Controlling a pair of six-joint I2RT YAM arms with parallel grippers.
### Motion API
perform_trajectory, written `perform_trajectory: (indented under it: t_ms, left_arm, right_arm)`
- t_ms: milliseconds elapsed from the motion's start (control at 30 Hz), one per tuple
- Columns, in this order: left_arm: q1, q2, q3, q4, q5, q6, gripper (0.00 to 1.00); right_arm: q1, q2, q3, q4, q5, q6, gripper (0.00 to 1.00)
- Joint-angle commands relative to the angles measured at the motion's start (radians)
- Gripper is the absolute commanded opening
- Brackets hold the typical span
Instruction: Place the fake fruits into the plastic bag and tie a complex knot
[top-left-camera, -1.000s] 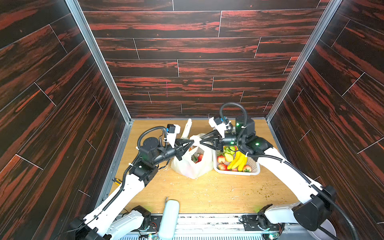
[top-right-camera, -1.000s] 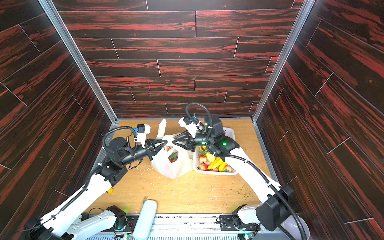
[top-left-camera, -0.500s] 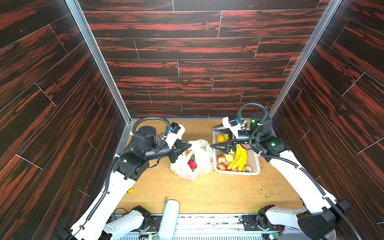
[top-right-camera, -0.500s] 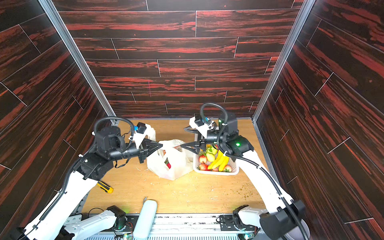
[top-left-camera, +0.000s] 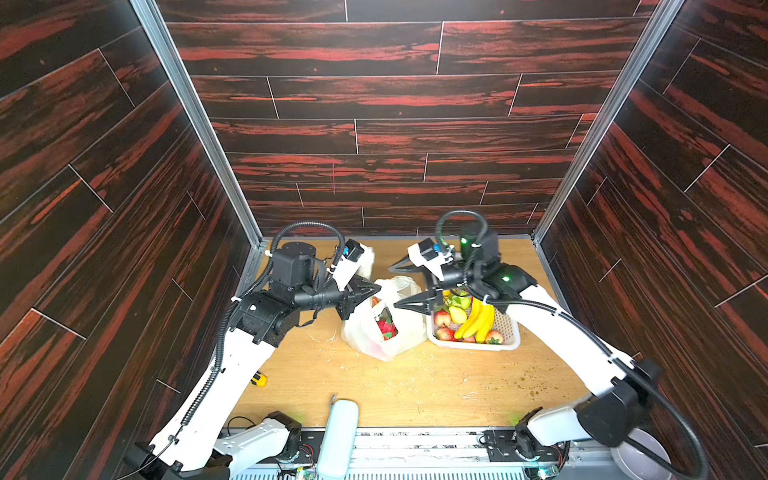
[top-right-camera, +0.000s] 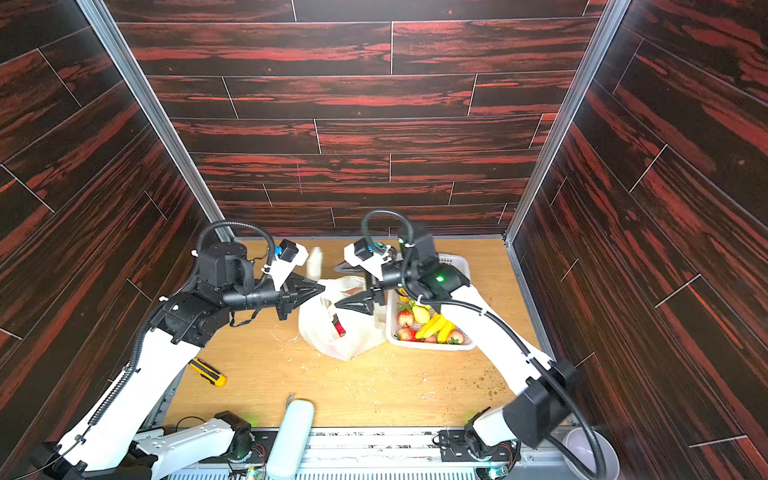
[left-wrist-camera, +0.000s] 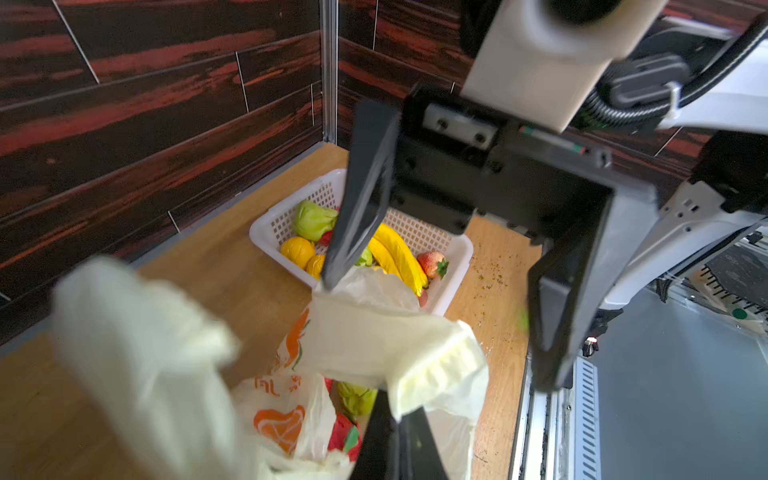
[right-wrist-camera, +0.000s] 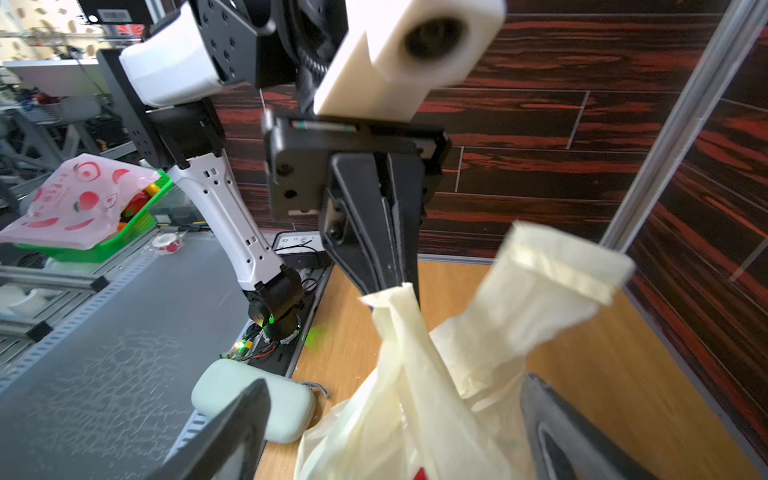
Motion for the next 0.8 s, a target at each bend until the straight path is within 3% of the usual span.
perform_trajectory:
  t_ms: [0, 133, 367, 767]
  left_arm:
    - [0.012, -0.007, 0.044, -0.011, 0.042, 0.022, 0.00]
    - [0.025, -0.011, 0.046, 0.000, 0.050, 0.005, 0.00]
    - [0.051, -0.017, 0.037, 0.079, 0.069, -0.038, 0.00]
    - [0.072, -0.014, 0.011, 0.161, 0.075, -0.119, 0.00]
  right_arm:
    - [0.020, 0.052, 0.042, -0.014, -0.047, -0.042, 0.92]
    - [0.031, 0.082, 0.065, -0.048, -0.059, -0.044, 0.78]
    - [0.030, 0.087, 0.009, -0.036, -0.057, -0.014, 0.44]
    - [0.031, 0.022, -0.264, 0.332, 0.053, 0.191, 0.30]
